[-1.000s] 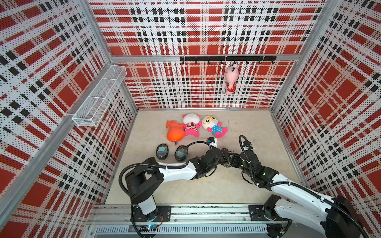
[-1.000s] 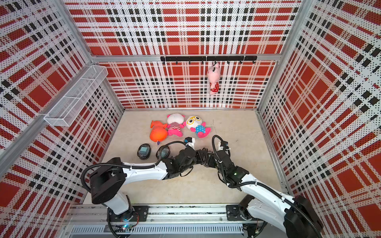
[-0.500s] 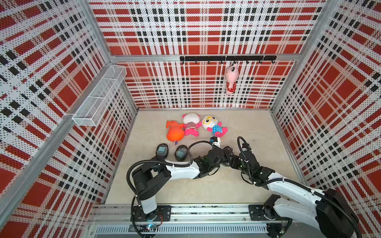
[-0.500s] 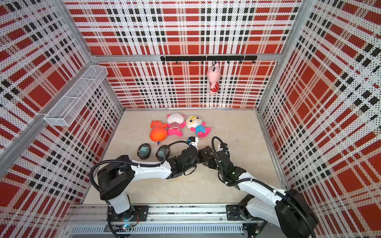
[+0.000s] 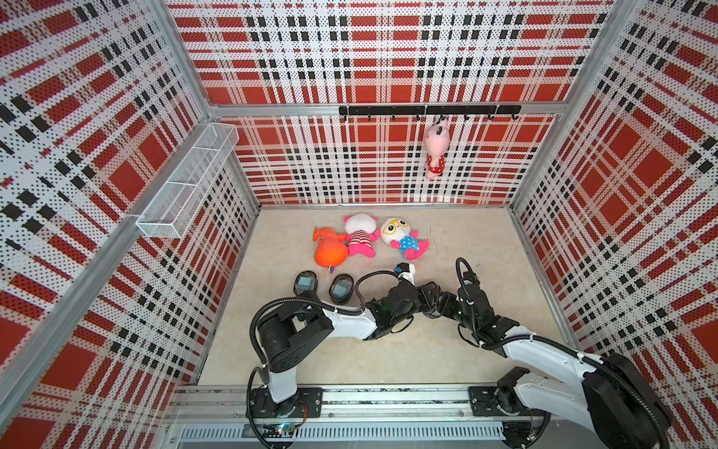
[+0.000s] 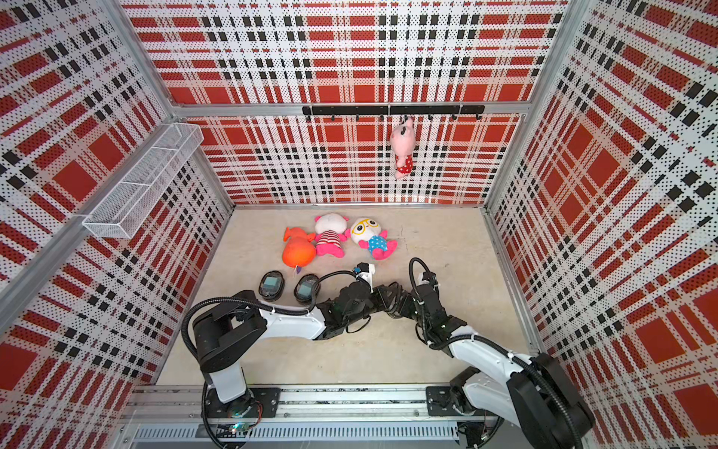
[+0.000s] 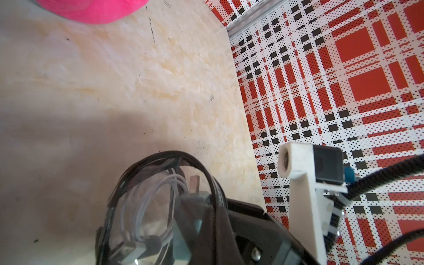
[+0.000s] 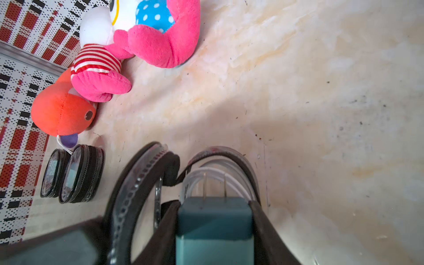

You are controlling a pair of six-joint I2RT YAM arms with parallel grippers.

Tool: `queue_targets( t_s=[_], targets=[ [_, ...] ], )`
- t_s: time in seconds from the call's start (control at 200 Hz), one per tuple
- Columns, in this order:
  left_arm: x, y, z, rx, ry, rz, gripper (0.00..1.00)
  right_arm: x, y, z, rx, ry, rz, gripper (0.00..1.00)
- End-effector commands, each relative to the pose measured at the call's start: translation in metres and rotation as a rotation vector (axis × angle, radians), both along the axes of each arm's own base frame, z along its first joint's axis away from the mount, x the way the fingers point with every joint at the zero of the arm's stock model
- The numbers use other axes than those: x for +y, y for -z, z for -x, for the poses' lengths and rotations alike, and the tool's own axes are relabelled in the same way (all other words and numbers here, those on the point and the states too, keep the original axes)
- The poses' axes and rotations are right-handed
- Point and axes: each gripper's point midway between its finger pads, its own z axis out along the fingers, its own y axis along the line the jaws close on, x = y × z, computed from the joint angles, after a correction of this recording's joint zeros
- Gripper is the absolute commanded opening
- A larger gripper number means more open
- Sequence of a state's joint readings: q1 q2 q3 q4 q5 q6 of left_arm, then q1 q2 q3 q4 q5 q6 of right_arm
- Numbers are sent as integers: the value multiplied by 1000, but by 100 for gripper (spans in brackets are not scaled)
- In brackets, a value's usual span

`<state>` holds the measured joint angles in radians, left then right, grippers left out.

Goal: Pack away charging kits
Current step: Place the storage bag at the center of the board.

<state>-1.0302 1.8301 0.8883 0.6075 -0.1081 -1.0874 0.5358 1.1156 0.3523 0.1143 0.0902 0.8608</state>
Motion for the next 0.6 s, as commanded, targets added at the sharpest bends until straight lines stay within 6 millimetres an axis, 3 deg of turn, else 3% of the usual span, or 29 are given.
queue_targets(
  t_s=[0.0, 0.271, 0.596],
  targets=[
    [2, -1, -1, 11, 0, 42, 0, 9, -7, -6, -22, -30, -36, 26],
    [-3, 6, 4, 19, 30, 71, 0, 22, 10, -5, 44, -81, -48, 42],
    [-3, 15, 7, 39, 49, 104, 0, 29, -1, -5, 8, -108, -123, 59]
  ],
)
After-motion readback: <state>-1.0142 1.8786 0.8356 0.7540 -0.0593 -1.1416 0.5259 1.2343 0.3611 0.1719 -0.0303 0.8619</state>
